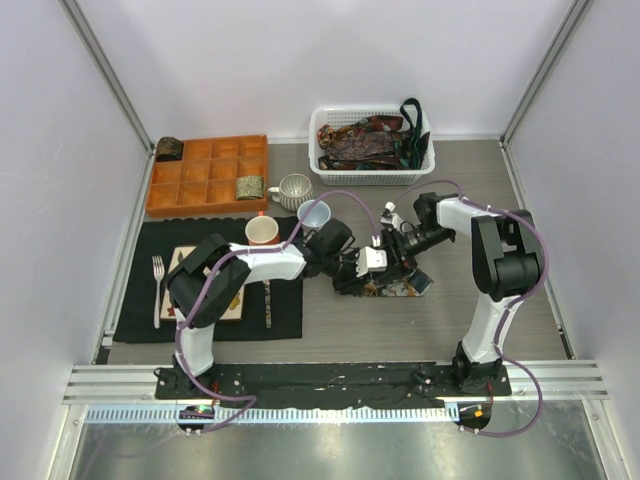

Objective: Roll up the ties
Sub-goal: Roll the tie at the center of the board.

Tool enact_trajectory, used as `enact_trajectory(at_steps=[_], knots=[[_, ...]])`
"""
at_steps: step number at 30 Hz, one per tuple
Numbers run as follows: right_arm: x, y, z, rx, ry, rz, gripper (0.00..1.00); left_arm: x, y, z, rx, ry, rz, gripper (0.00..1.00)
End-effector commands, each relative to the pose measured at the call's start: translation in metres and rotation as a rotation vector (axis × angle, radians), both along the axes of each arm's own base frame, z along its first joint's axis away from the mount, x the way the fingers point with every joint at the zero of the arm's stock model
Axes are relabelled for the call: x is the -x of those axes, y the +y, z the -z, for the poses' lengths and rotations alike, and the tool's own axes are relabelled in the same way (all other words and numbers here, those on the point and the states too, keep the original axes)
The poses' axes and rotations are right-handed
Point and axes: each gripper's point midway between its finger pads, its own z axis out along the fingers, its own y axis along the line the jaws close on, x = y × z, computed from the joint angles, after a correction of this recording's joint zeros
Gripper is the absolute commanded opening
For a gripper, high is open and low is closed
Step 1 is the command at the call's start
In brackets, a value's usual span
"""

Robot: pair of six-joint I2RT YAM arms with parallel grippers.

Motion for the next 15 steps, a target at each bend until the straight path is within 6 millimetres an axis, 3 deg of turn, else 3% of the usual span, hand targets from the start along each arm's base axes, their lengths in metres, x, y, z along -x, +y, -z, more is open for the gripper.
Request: enact_trajectory(at_steps=[1,3,7,11,15], knots=[[0.009,0.022,-0.004,-0.045,-0.026,-0.044,0.48,0.016,0.022,0.022,-0.119,0.081,-0.030,0.26],[0.008,0.025,0.006,0.001,-0.021,-0.050,0.48,0.014,0.020,0.020,-0.113,0.083,-0.034,0.28],[-0.013,0.019,0.027,0.097,-0.068,-0.024,0.45,0.015,0.020,0.018,-0.112,0.082,-0.024,0.30],[-0.025,0.011,0.034,0.141,-0.083,0.011,0.40,0.016,0.023,0.018,-0.121,0.079,-0.010,0.30],[-0.031,0.003,0.034,0.162,-0.093,0.036,0.47,0.018,0.024,0.019,-0.127,0.078,0.000,0.30]])
